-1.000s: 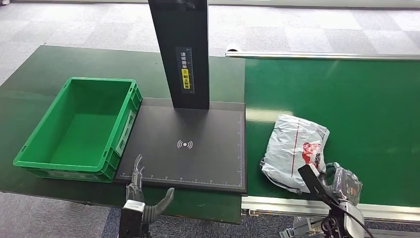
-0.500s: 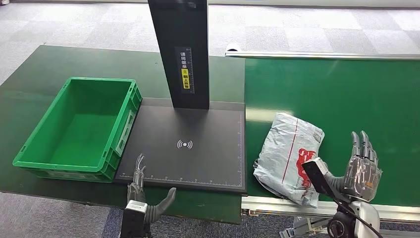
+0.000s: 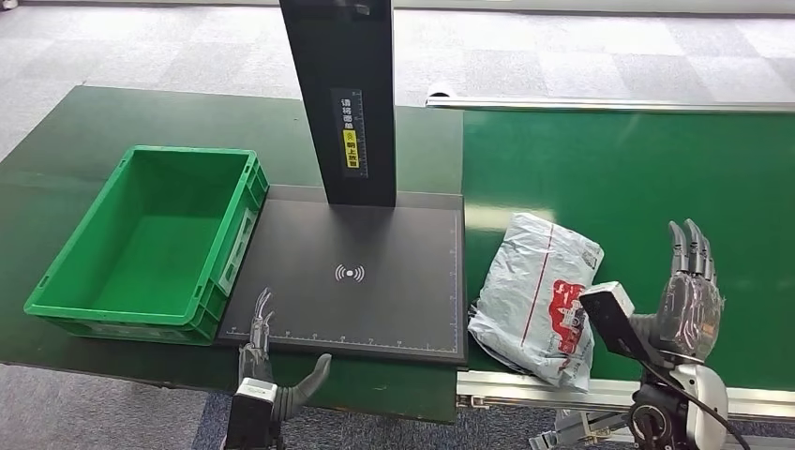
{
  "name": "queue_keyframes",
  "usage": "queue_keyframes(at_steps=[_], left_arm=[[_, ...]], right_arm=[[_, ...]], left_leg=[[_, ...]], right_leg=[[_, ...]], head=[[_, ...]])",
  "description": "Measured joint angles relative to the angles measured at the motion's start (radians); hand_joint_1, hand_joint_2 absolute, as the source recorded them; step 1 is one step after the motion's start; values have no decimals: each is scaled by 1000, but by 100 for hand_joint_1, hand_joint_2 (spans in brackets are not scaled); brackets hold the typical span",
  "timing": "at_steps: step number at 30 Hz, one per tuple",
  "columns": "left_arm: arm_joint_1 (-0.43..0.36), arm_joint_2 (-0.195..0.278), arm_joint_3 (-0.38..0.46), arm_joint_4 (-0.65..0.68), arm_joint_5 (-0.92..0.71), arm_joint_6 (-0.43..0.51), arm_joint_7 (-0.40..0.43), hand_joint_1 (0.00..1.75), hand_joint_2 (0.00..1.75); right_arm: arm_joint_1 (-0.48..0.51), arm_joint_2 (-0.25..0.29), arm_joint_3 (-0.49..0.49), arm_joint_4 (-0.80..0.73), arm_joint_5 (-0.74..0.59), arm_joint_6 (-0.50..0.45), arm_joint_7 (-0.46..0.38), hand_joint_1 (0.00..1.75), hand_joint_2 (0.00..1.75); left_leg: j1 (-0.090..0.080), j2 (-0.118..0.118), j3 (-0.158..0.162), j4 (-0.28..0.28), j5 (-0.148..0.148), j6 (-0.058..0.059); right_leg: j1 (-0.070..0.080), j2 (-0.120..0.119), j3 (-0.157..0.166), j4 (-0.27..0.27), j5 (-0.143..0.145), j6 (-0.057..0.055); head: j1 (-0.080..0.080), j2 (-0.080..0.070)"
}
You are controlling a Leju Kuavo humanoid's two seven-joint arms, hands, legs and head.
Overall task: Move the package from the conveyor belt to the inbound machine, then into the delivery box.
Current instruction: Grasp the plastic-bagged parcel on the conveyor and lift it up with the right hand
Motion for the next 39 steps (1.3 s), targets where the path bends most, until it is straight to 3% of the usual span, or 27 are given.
queue_keyframes(at_steps=[4,11,25,26,29,30,35,39], left_arm=[[-11,-5,3,3,0,-17,0,0,175],[-33,-14,-1,18,14,-15,0,0,175],[-70,-31,-17,52,33,-9,0,0,175],[-73,-32,-19,55,35,-8,0,0,175],[-81,-34,-22,64,41,-2,0,0,175],[-83,-35,-23,67,43,1,0,0,175],[-88,-35,-28,76,53,14,0,0,175],[-86,-34,-29,77,65,32,0,0,175]], right_arm=[[-126,-6,1,221,-28,56,-33,0,175],[-291,6,-8,606,-182,155,-180,0,175],[-443,75,22,1016,-127,185,-128,0,175],[-447,82,28,1037,-119,189,-118,13,175],[-465,98,47,1090,-95,196,-84,144,175],[-471,102,52,1104,-91,197,-78,175,175],[-490,112,60,1138,-94,183,-90,175,175],[-493,118,63,1141,-83,117,-122,175,175]], left_leg=[[0,0,1,0,1,0],[0,0,1,0,1,0],[0,0,0,0,1,0],[0,0,0,0,1,0],[0,1,2,0,0,0],[0,2,2,0,0,0],[0,2,7,0,-1,0],[0,2,8,0,-1,0]], right_leg=[[0,0,0,0,0,0],[0,0,0,0,1,0],[0,0,-1,0,0,0],[0,0,-1,0,0,0],[0,1,0,0,0,0],[0,1,0,0,0,0],[0,2,5,0,0,0],[0,2,6,0,0,0]], head=[[0,0],[0,0],[0,0],[0,0],[0,0],[0,0],[0,0],[0,0]])
